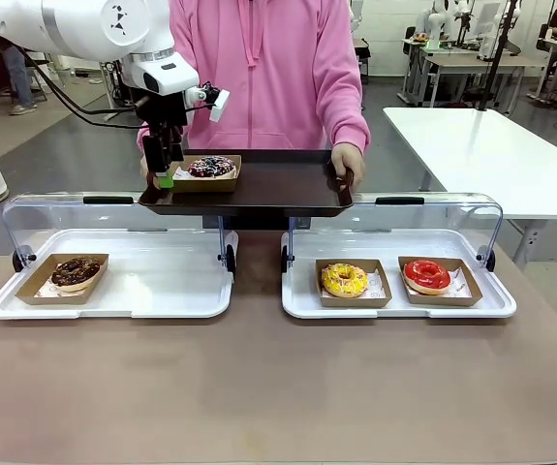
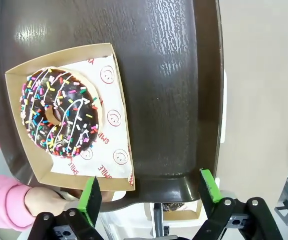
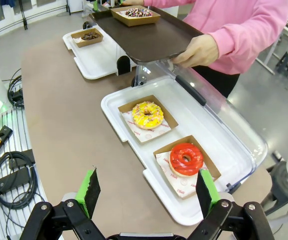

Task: Provide the desired donut to the person.
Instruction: Place the picked Paper togo box onto the Handle tray extended by the person, then pick up and lift the Paper togo box containing the Donut pointed at by the person.

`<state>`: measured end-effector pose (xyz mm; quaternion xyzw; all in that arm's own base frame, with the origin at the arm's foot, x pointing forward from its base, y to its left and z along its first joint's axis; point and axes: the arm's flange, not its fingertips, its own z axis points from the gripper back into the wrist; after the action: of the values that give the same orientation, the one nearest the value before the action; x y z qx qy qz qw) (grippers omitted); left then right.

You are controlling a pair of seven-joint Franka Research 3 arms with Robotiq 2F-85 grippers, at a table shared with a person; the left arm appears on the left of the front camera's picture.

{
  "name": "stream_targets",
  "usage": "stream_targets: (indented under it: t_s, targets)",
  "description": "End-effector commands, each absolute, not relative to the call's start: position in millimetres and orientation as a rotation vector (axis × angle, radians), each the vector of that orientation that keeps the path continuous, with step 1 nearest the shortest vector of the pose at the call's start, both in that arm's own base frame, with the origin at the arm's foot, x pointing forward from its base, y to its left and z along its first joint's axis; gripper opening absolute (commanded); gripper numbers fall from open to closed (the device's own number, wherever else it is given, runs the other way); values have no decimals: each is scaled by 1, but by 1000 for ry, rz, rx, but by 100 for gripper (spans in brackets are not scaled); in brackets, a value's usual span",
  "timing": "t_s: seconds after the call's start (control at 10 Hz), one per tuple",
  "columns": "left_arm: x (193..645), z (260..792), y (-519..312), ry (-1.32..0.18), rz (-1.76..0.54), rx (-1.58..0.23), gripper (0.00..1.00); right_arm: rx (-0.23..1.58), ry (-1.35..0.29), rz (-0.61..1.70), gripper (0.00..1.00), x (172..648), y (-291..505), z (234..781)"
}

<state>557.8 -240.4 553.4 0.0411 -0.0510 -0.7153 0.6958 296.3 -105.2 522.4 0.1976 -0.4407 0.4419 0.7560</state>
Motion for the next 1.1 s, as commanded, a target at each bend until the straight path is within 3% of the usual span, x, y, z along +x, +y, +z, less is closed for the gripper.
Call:
stream_targets:
  t_s: [0.0,0.1,1.0]
  targets:
    - [559,557,-241,-94,-1629,19,100,449,-989,970,100,299,-105,521]
    - [558,553,-240,-114,-1596,92,100,449,-989,970,100,299,-105,521]
    - [558,553,-240,-114,-1596,92,100,449,-989,970,100,299,-105,521]
